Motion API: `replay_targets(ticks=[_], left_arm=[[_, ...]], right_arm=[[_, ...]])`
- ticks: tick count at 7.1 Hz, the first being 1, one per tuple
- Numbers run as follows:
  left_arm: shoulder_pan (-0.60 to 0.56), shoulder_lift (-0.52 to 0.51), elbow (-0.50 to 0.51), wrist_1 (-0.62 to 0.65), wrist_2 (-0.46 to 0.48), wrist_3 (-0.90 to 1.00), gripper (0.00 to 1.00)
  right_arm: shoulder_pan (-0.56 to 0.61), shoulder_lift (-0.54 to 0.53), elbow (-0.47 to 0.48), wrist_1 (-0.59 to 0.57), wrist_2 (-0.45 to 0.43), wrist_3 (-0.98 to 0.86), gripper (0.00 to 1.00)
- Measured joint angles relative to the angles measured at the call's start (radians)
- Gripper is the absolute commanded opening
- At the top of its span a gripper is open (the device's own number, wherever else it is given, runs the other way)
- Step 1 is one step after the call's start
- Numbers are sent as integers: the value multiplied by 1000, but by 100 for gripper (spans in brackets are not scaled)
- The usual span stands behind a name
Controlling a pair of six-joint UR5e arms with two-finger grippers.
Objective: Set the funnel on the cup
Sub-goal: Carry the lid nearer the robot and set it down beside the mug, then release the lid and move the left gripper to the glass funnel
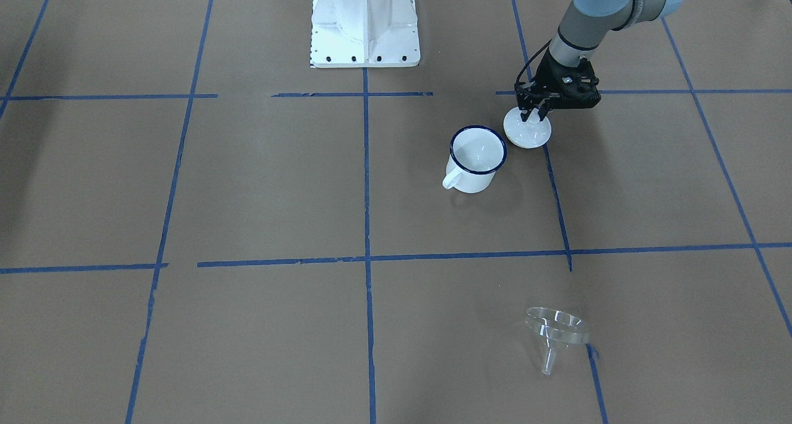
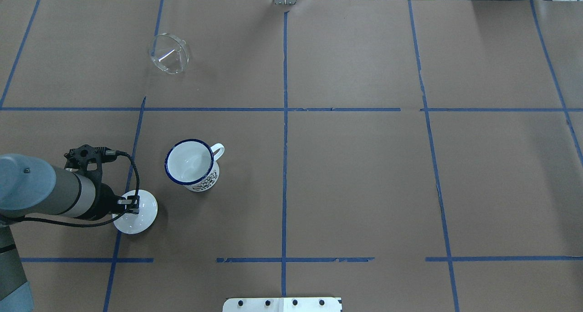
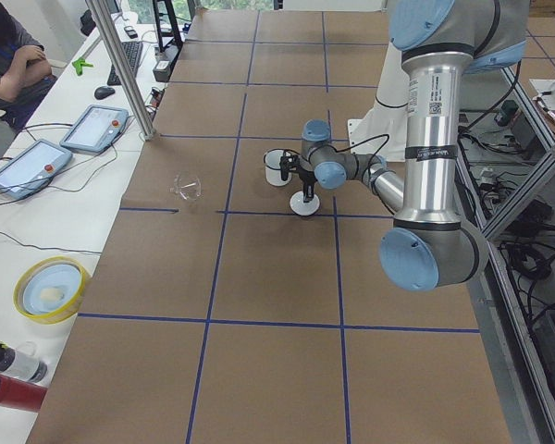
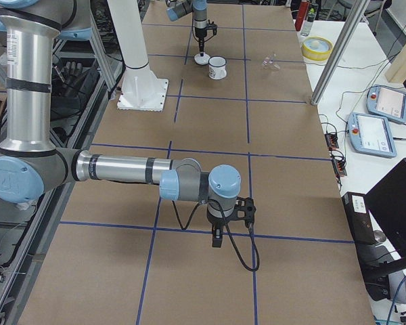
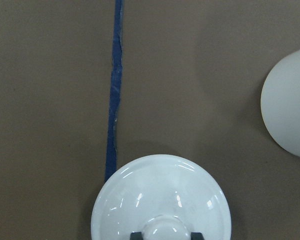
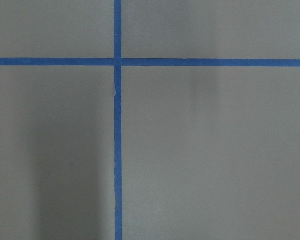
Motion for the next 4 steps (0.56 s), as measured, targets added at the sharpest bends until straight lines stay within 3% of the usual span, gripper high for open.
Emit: replay_targets(ticks=[4], left_arm=[[-56, -34, -19, 0, 14, -34, 100]], right_arm=[[0, 0, 0, 0, 0, 0, 100]])
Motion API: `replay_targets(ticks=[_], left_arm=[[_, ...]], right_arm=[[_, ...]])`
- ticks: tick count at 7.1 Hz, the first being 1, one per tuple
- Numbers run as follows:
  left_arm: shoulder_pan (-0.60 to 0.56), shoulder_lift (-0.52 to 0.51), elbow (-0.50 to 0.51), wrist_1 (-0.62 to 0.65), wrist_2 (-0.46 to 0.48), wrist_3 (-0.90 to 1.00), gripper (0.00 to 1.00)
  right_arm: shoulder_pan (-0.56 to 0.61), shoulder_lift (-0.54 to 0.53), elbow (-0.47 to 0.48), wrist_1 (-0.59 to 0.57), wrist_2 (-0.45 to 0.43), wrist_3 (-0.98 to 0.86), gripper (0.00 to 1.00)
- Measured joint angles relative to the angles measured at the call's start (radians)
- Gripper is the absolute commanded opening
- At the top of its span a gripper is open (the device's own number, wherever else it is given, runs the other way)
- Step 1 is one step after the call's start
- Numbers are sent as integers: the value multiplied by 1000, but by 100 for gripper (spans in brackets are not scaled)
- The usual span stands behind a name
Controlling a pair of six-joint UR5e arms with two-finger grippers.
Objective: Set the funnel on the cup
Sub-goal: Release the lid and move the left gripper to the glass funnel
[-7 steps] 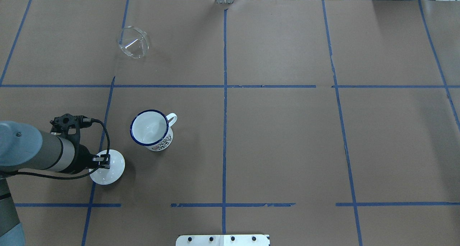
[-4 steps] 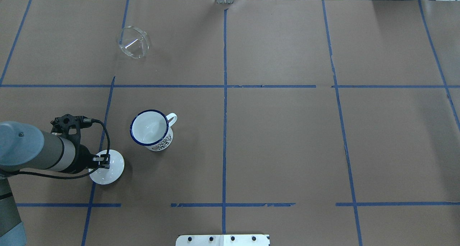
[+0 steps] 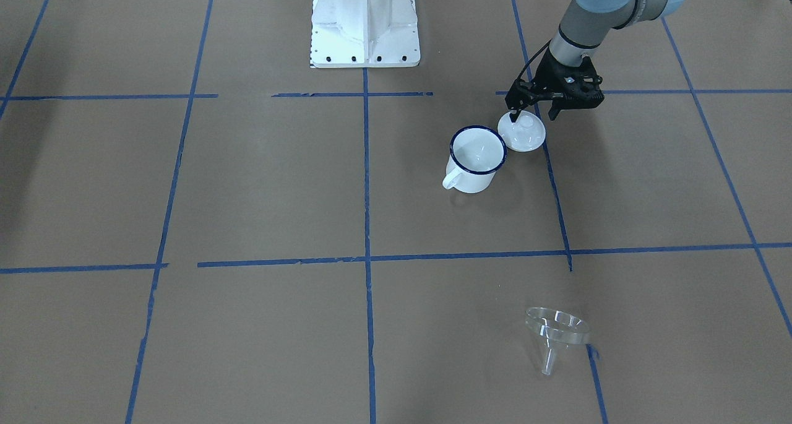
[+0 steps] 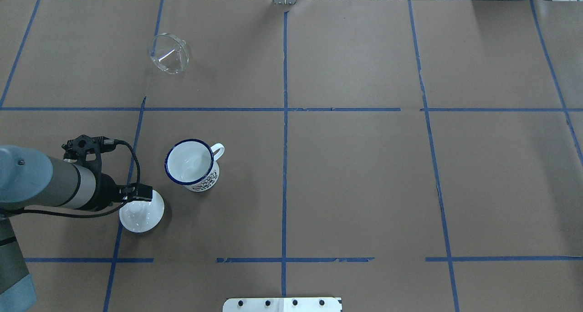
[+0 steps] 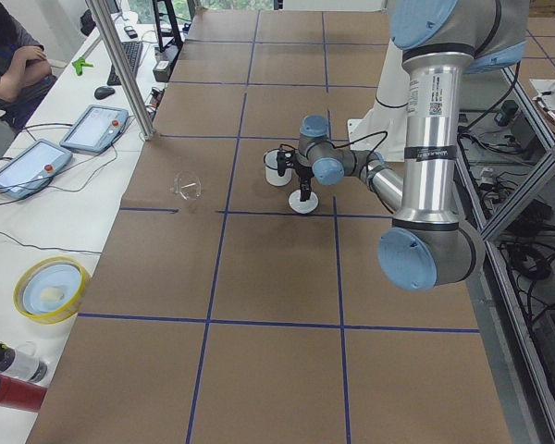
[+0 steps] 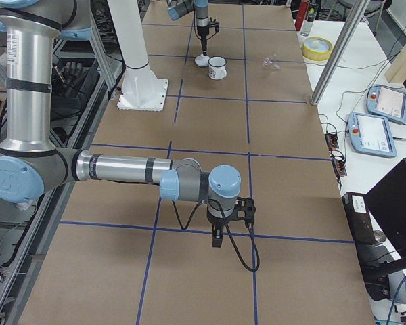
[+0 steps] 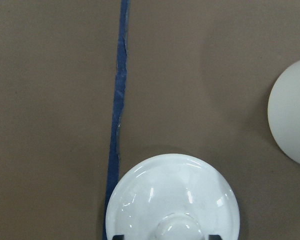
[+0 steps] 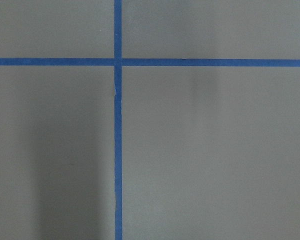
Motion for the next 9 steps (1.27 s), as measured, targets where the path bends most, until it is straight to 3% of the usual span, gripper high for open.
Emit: replay_targets(ticks=[2, 5, 7, 9], left_arm=[[-170, -38, -13, 1, 3, -35, 100], [-279, -183, 45, -21, 91, -444, 100], [-280, -347, 277, -175, 206, -733, 100], [-278, -418, 520, -419, 281, -833, 100]], right_arm=[[0, 0, 0, 0, 0, 0, 100], [0, 0, 0, 0, 0, 0, 100], [0, 0, 1, 0, 0, 0, 100], [0, 0, 0, 0, 0, 0, 100]])
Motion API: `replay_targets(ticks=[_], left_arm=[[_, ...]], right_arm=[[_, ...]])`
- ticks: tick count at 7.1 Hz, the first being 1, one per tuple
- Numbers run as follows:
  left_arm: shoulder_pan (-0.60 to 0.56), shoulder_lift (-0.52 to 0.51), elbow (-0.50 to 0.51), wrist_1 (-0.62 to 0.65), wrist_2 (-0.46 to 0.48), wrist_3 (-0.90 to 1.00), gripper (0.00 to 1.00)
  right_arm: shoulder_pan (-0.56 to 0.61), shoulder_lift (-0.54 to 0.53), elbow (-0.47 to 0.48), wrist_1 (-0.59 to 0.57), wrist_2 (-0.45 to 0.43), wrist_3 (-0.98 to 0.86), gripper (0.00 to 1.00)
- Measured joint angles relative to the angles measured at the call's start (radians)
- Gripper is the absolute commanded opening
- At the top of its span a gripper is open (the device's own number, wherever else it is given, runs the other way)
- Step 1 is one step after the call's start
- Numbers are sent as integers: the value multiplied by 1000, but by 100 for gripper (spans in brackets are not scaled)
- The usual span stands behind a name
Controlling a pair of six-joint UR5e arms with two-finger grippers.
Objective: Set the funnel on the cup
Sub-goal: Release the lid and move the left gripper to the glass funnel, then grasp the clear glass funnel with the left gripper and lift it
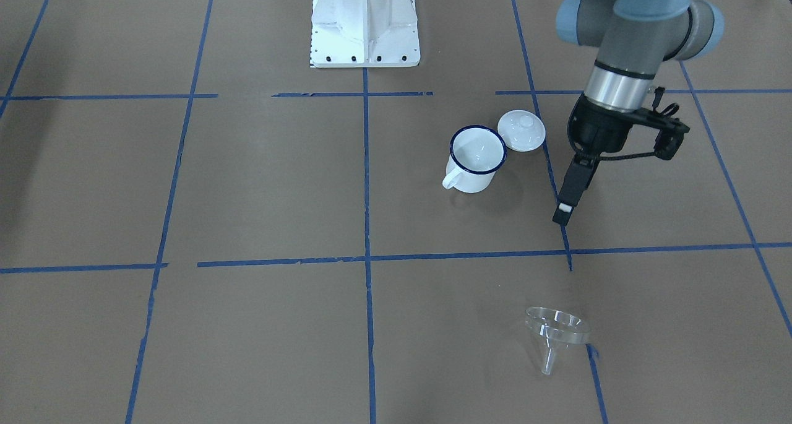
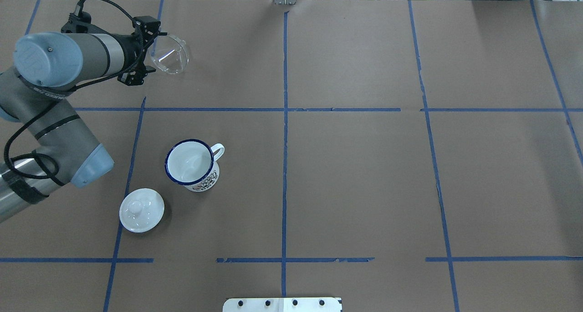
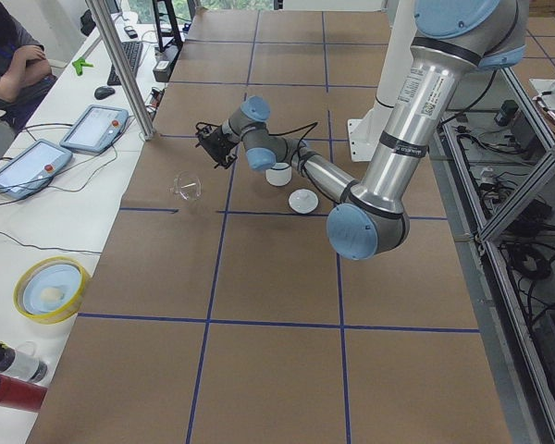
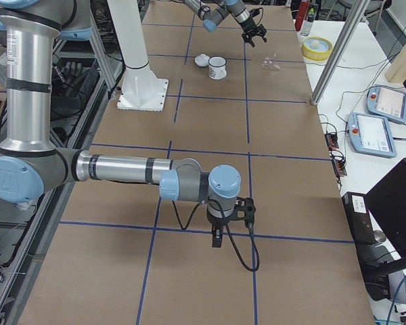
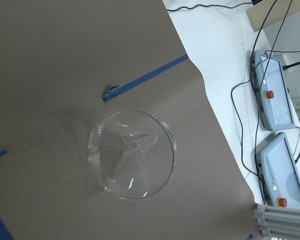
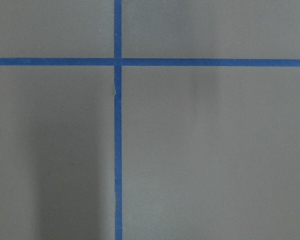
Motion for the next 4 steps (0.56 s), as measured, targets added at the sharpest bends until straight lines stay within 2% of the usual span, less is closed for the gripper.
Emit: replay_targets(ticks=[2, 4], left_arm=[[5, -62, 178, -129, 45, -8, 100], [5, -113, 298, -207, 62, -7, 100]], right_arm=[[0, 0, 1, 0, 0, 0, 100], [0, 0, 1, 0, 0, 0, 100]])
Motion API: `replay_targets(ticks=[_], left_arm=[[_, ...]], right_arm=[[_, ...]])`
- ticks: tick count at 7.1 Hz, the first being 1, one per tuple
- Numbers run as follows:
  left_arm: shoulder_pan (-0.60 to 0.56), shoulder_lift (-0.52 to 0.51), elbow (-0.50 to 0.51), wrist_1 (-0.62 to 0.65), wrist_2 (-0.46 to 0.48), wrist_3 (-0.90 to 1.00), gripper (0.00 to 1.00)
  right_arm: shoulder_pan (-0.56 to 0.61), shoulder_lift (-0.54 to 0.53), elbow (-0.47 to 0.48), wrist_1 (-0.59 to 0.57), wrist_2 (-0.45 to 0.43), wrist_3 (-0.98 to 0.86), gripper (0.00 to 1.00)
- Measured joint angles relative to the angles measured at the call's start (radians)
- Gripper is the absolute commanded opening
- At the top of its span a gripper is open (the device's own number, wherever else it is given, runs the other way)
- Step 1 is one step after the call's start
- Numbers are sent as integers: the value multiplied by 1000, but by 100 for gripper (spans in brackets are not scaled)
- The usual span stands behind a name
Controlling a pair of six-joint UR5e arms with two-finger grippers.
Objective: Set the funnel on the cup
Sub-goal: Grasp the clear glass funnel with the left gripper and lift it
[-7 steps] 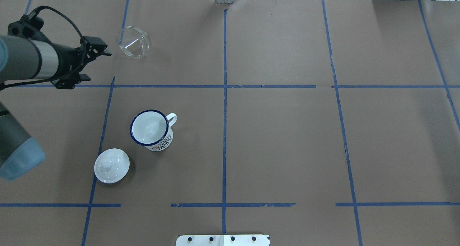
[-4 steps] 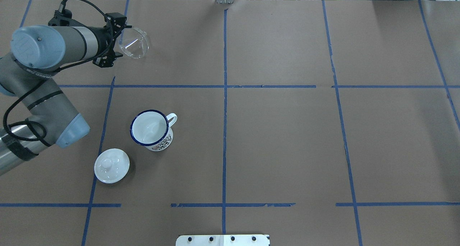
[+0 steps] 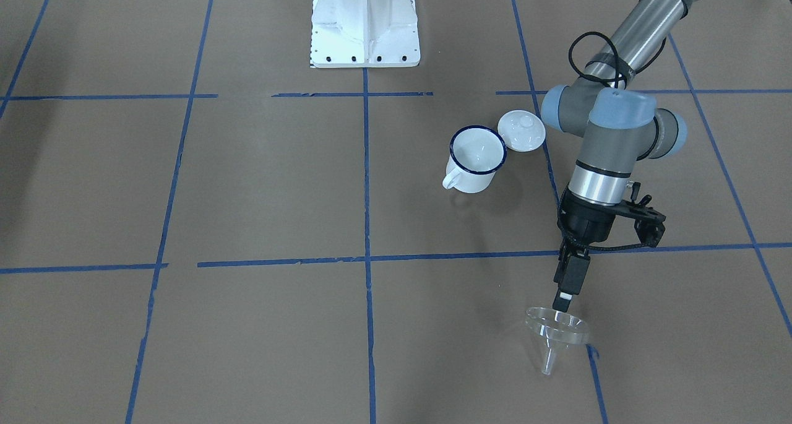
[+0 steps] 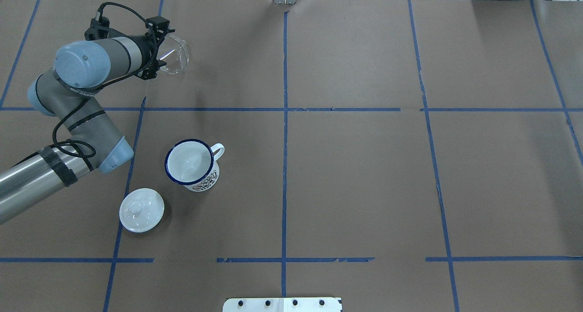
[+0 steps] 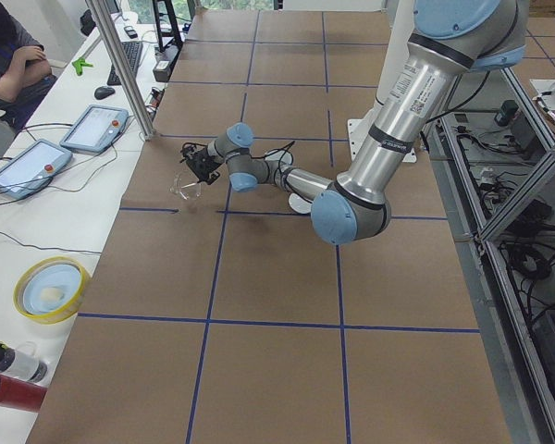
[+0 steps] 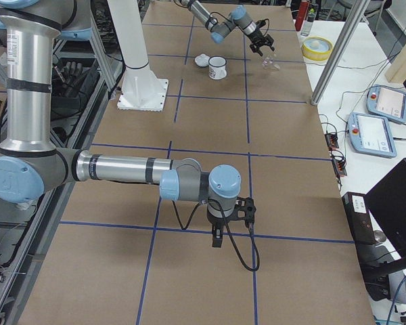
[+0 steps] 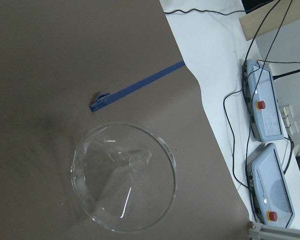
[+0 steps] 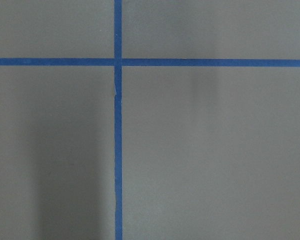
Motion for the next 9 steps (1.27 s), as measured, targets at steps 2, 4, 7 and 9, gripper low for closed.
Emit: replay_targets(ticks=[2, 4, 7, 9], left_arm=[[-5, -31, 93, -76, 13, 3, 82], [-12, -62, 149, -114, 15, 7, 14], [-28, -70, 166, -139, 14, 8, 0], [-51, -71, 161, -160, 14, 8, 0]], right_arm=[[0, 0, 0, 0, 0, 0, 100], [0, 0, -1, 0, 0, 0, 100], [0, 0, 0, 0, 0, 0, 100], [0, 0, 0, 0, 0, 0, 100]])
